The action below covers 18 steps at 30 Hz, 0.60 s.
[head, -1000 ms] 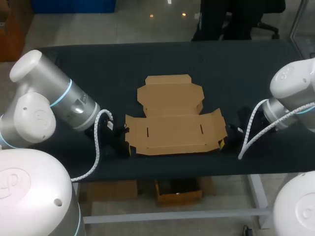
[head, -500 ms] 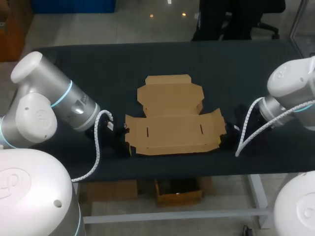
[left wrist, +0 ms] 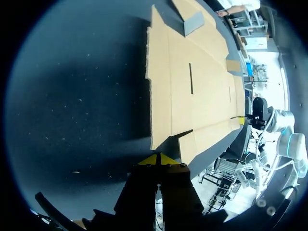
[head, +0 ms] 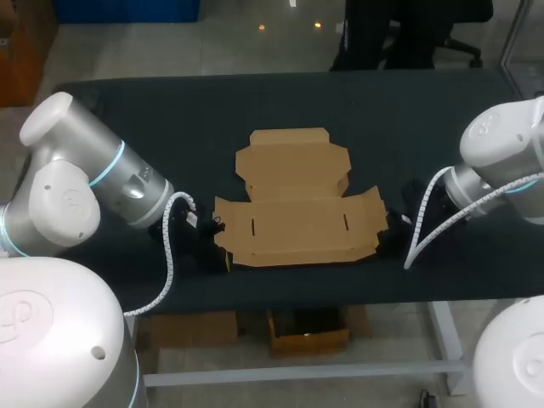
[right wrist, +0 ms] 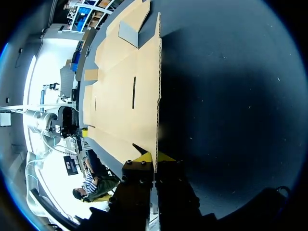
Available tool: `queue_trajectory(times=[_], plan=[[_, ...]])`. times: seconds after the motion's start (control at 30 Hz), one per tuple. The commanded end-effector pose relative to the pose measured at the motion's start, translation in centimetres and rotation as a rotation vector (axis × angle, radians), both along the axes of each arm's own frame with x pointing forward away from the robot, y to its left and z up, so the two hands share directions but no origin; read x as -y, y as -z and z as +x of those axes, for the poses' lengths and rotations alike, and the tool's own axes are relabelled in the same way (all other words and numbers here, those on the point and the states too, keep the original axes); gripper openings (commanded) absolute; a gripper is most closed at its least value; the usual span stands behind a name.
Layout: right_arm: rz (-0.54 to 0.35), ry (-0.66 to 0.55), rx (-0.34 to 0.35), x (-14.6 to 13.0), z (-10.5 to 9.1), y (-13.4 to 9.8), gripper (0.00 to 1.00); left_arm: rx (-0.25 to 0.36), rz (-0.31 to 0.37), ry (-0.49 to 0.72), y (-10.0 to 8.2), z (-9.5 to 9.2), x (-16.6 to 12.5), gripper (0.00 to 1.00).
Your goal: Assemble the packaging by folding the flat box into shape, placing the metal phone stand inside, and closing the box properly
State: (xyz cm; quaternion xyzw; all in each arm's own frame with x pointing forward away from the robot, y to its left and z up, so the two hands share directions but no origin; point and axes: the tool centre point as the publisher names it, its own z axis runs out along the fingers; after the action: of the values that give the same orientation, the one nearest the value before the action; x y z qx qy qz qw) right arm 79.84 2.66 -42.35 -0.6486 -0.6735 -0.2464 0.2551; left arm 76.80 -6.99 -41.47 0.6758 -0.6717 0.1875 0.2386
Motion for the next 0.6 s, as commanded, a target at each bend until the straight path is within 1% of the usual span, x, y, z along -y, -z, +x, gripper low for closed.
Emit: queue_trajectory(times=[0.03, 0.3, 0.6], plan=[[0.008, -0.002, -0.006, 0.11, 0.09, 0.02, 0.0, 0.004, 0.001, 0.005, 0.16, 0.07, 0.56, 0.0], [0.003, 0.019, -0.01, 0.44, -0.52, -0.02, 0.0, 0.006, -0.003, 0.011, 0.07, -0.24, 0.85, 0.0], [0.005, 0.038, -0.021, 0.19, -0.87, -0.03, 0.0, 0.006, 0.002, 0.013, 0.11, -0.37, 1.08, 0.0]])
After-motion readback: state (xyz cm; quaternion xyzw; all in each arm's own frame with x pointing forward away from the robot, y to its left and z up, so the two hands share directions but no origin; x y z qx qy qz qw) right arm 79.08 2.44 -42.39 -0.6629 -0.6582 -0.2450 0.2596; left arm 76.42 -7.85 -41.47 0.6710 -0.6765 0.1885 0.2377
